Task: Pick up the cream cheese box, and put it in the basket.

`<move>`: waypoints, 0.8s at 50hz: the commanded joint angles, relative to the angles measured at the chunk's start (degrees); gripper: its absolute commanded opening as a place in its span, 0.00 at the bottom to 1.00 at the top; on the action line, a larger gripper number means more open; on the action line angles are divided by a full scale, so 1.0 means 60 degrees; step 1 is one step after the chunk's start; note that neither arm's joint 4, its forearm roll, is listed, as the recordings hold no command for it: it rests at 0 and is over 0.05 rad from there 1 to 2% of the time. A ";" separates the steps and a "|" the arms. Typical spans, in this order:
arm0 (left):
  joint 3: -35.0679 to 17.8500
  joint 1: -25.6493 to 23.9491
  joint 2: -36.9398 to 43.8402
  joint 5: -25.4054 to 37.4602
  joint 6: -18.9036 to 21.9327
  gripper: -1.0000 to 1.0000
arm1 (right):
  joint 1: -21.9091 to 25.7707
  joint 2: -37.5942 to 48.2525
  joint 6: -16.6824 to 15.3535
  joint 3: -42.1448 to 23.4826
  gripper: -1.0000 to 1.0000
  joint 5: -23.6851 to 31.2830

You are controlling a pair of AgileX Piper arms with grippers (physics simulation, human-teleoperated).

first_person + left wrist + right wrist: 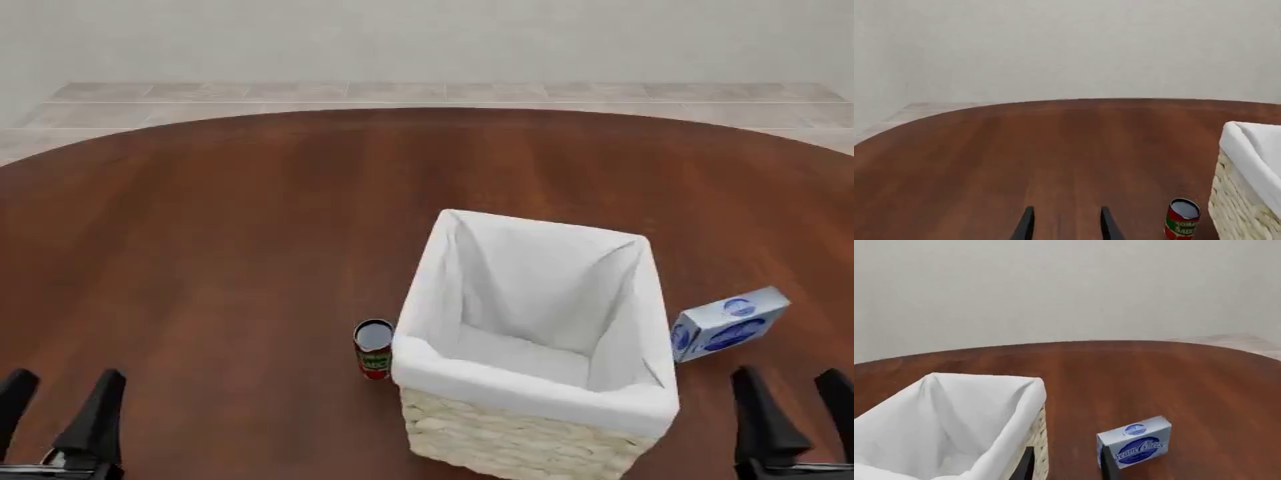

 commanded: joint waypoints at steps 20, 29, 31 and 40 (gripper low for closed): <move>0.0036 0.0309 0.0294 -0.0463 -0.0818 1.00 | -0.0290 0.0410 -0.1460 -0.1181 1.00 0.0563; 0.0031 0.0133 0.0234 -0.0286 -0.0882 1.00 | -0.0390 0.1075 -0.1646 -0.2413 1.00 0.0991; 0.0022 0.0098 0.0230 -0.0261 -0.0893 1.00 | -0.0394 0.1248 -0.1644 -0.2713 1.00 0.1145; 0.0032 -0.0089 0.0288 -0.0221 -0.0812 1.00 | -0.0550 0.1968 -0.1558 -0.4428 1.00 0.2250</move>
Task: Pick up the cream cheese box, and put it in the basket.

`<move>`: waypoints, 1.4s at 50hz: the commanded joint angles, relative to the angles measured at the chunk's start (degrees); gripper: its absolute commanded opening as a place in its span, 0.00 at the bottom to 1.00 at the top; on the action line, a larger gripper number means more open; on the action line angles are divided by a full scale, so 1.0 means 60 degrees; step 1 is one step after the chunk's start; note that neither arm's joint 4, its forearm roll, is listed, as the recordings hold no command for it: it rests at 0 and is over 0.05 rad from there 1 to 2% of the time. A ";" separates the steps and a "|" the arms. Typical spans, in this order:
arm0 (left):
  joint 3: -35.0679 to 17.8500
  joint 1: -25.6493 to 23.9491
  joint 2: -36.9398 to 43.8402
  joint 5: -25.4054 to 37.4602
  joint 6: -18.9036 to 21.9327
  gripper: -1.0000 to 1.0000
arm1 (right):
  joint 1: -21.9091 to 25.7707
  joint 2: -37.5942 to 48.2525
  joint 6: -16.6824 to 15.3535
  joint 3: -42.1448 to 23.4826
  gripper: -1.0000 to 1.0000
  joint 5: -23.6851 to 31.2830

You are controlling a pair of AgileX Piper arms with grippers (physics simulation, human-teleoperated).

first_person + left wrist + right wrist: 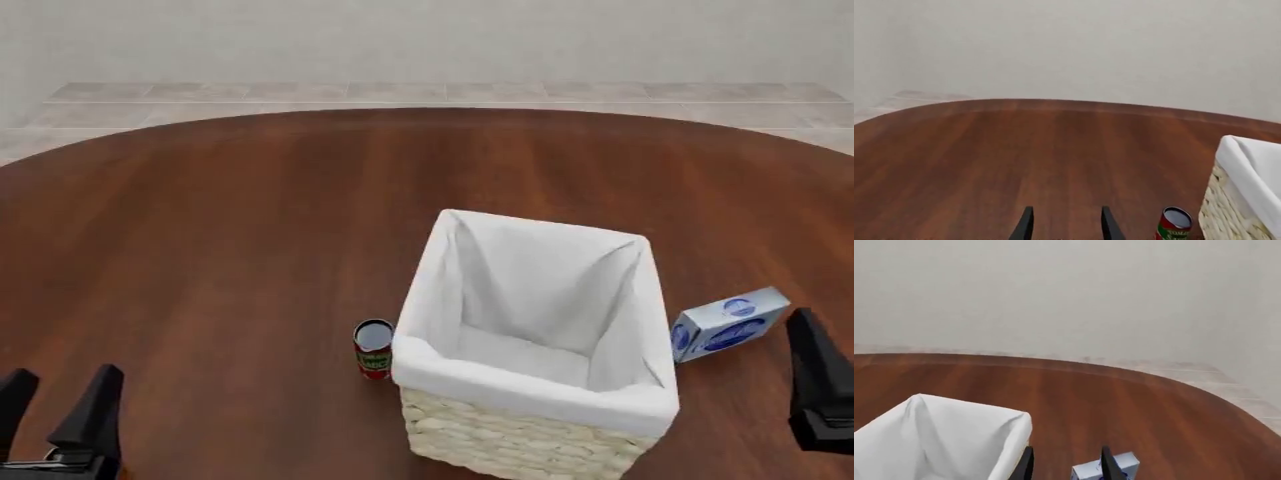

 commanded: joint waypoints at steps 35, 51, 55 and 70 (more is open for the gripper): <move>-0.0904 -0.1103 -0.0111 0.1378 -0.0181 1.00 | -0.1673 0.5974 0.2179 -0.6392 1.00 0.6646; -0.1354 -0.1937 -0.0230 0.1844 0.0316 1.00 | -0.2928 0.7577 0.2382 -0.6410 1.00 0.7829; -0.1375 -0.1845 -0.0228 0.1847 0.0299 1.00 | -0.2757 0.7622 0.2607 -0.6316 1.00 0.7961; -0.1411 -0.1906 -0.0231 0.1884 0.0418 1.00 | -0.3069 0.8440 0.2439 -0.6202 1.00 0.7467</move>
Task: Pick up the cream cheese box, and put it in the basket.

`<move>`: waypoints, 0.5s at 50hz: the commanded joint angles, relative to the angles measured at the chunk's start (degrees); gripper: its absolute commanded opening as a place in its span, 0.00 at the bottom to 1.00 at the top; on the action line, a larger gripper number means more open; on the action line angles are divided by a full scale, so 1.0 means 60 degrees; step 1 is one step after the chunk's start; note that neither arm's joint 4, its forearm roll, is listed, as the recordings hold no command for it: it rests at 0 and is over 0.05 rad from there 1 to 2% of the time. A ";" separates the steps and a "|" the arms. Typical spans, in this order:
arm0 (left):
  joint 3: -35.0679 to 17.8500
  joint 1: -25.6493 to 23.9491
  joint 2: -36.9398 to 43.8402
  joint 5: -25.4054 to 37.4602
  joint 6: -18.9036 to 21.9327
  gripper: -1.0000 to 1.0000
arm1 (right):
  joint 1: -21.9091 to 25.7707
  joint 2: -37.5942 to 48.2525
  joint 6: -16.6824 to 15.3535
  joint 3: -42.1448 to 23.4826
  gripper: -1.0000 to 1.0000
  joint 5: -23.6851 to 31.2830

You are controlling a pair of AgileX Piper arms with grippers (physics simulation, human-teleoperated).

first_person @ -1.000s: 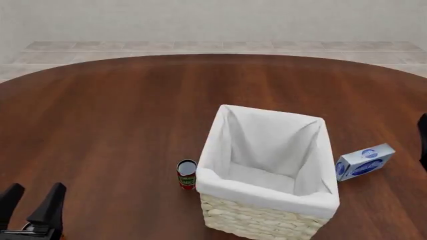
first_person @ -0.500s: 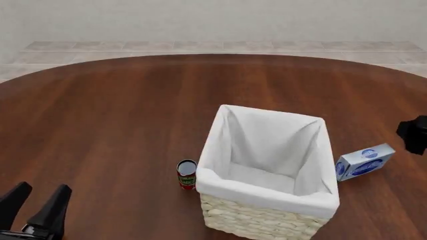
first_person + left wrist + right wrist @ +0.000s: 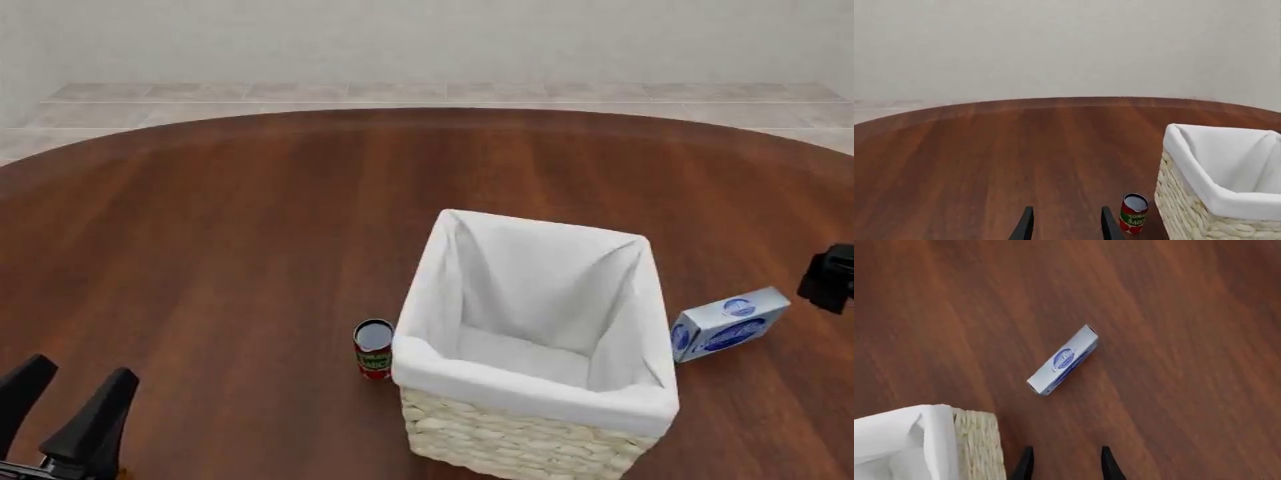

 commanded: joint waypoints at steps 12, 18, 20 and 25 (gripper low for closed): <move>0.0084 -0.0130 -0.0003 -0.0004 0.0208 1.00 | 0.0323 0.1503 0.0619 -0.0457 1.00 -0.0554; 0.0101 -0.0160 -0.0008 -0.0003 0.0252 1.00 | 0.0273 0.2054 0.0676 -0.0660 1.00 -0.0935; 0.0099 -0.0164 -0.0008 -0.0008 0.0298 1.00 | -0.0001 0.2339 0.0548 -0.0676 1.00 -0.1066; 0.0160 -0.0175 -0.0004 -0.0048 0.0273 1.00 | 0.0081 0.2711 0.0308 -0.0366 1.00 -0.1306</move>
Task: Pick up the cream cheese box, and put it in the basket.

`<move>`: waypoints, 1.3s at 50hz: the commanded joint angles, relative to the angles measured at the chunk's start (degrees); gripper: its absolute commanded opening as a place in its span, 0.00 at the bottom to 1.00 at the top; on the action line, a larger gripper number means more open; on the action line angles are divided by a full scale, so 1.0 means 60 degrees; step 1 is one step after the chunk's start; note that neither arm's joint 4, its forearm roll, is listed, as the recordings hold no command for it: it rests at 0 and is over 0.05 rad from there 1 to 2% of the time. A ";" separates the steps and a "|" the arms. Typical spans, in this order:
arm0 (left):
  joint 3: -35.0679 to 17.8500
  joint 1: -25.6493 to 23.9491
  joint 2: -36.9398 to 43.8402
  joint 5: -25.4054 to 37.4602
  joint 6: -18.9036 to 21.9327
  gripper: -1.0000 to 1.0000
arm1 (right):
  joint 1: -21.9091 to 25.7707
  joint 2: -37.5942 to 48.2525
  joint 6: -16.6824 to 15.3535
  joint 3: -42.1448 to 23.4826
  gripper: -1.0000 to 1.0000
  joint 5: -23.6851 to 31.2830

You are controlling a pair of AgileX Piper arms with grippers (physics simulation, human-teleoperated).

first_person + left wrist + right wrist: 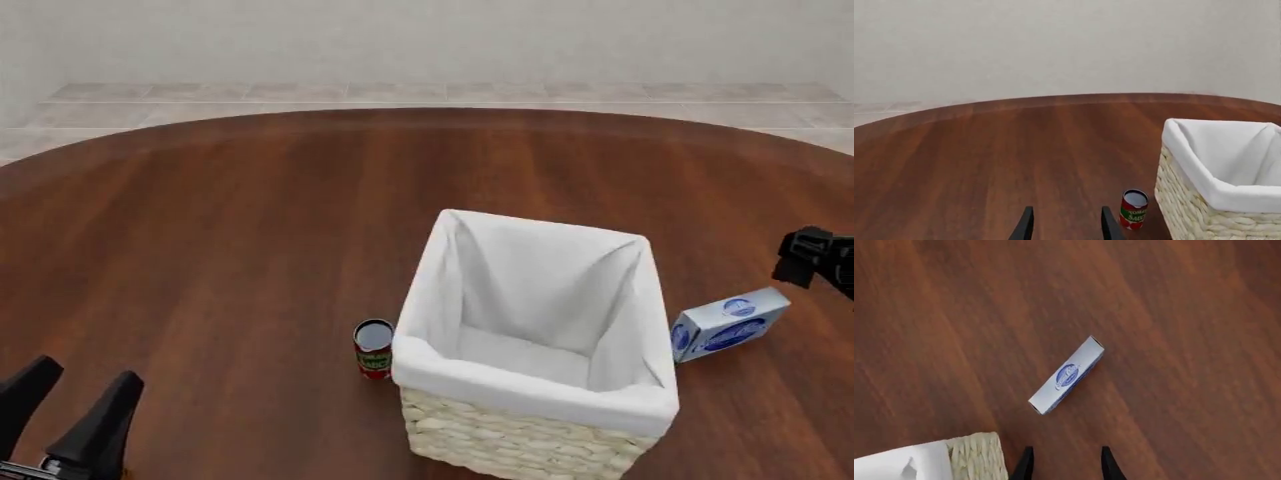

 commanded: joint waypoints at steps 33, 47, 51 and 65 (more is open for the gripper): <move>0.0163 -0.0206 -0.0007 -0.0068 0.0280 1.00 | 0.0638 0.1605 0.1215 0.0667 1.00 -0.1548; 0.0231 -0.0244 -0.0004 -0.0085 0.0333 1.00 | 0.1174 0.2234 0.1787 0.0481 1.00 -0.2204; 0.0192 -0.0274 -0.0001 -0.0060 0.0396 1.00 | 0.0955 0.2754 0.1478 0.0219 1.00 -0.2475; 0.0256 -0.0268 0.0005 -0.0074 0.0413 1.00 | 0.0371 0.3567 0.1373 0.0430 1.00 -0.3199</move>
